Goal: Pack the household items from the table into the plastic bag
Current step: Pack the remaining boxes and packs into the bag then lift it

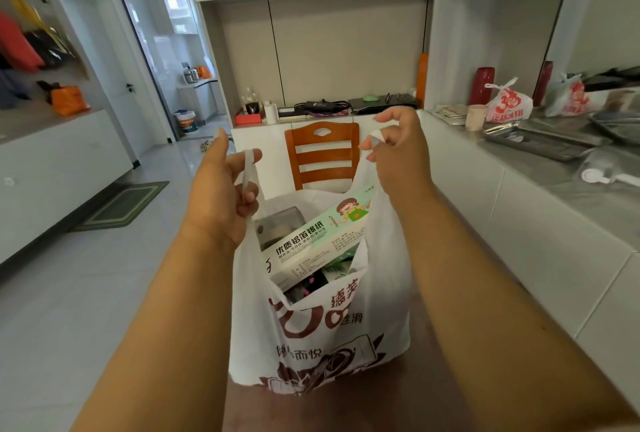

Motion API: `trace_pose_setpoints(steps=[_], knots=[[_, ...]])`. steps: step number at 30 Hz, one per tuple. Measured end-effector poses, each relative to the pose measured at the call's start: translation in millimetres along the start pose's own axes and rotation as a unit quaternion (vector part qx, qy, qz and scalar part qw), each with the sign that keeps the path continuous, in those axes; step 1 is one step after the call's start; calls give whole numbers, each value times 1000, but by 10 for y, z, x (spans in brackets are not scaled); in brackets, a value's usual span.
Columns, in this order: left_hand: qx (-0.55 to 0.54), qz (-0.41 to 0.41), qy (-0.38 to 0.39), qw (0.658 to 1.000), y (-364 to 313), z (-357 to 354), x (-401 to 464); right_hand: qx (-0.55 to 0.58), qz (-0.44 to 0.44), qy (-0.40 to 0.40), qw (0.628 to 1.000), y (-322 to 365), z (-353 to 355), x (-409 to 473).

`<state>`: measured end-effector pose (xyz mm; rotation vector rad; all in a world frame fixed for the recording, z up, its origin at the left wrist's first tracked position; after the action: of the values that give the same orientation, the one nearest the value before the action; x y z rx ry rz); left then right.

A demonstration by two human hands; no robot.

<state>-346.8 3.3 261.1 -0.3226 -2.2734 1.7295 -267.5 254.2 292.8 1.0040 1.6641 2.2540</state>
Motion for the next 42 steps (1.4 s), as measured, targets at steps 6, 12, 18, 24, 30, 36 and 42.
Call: trace_pose_setpoints(steps=[6,12,18,24,30,36,42], knots=[[15,50,42,998,413,-183,79,-31,-69,46,996,-265,-11,-35],[97,161,158,969,1151,-535,115,-53,-118,91,987,-565,-73,-158],[424,100,167,884,1329,-820,234,-59,-111,96,987,-567,-68,-143],[580,58,179,793,1326,-829,310,-5,-146,33,989,-724,317,-74],[617,58,197,760,1417,-745,320,30,-180,-18,983,-828,550,-82],[659,46,239,711,1538,-948,291,34,-101,47,993,-508,162,-27],[447,-21,159,880,620,-944,503,48,-116,9,992,-555,330,35]])
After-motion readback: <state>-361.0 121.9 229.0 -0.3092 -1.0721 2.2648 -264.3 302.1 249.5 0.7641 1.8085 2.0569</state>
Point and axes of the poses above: each hand's wrist, its own x-axis towards the middle knuckle, its own z-axis out of the back of the hand, y = z × x, the point moved 10 cm from there along x, towards the middle knuckle, and after that the axes turned 10 degrees about y, right-handed, at the moved point
